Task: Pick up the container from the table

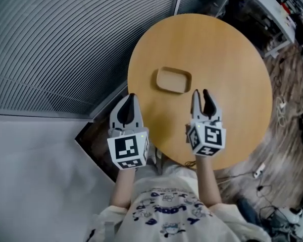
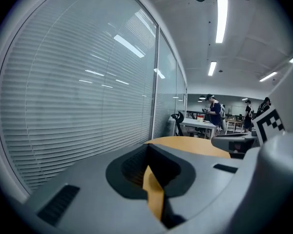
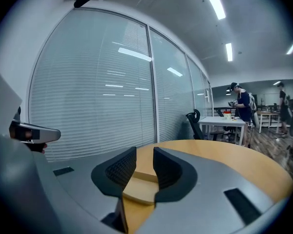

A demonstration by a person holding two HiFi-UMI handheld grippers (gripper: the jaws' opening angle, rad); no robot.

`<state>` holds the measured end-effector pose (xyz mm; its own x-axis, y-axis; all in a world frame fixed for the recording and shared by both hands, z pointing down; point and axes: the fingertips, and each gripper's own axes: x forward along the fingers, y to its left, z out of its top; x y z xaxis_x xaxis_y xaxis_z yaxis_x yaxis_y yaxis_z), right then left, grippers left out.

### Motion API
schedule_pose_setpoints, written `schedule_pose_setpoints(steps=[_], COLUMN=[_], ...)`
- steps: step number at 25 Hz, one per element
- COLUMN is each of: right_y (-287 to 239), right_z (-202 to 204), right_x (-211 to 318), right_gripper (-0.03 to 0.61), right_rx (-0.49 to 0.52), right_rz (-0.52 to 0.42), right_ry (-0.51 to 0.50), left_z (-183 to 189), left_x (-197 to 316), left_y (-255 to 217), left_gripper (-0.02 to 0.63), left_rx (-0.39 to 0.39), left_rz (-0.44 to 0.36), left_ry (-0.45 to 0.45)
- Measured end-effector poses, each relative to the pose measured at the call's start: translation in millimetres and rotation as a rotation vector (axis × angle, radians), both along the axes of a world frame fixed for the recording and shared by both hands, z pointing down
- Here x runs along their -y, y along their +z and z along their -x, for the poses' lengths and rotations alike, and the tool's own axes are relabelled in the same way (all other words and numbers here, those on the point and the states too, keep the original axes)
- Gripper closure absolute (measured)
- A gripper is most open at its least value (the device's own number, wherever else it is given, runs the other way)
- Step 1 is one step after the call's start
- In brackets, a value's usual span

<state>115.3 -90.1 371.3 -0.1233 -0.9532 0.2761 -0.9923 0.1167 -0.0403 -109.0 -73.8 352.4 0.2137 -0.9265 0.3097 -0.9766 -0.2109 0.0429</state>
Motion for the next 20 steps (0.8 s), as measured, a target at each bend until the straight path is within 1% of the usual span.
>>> schedule_pose_setpoints(steps=[6,12,17,20], right_y=[35,82,104,125], right_z=[-15,-24,-40,-40], right_x=[31,58,74,79], right_gripper=[0.489,0.489,0.489,0.489], right_rx=[0.005,0.015,0.029,0.04], right_rz=[0.081,0.152,0.21,0.243], right_ry=[0.017,0.046,0.054,0.06], left_z=[-10,-15,-29,-29], left_x=[26,52,66,71], left_y=[27,70,83,98], left_gripper=[0.612,0.612,0.612,0.612], left_rx=[0.009,0.016,0.032,0.041], left_rz=[0.073,0.137,0.181,0.203], left_ry=[-0.007,-0.006,-0.008,-0.01])
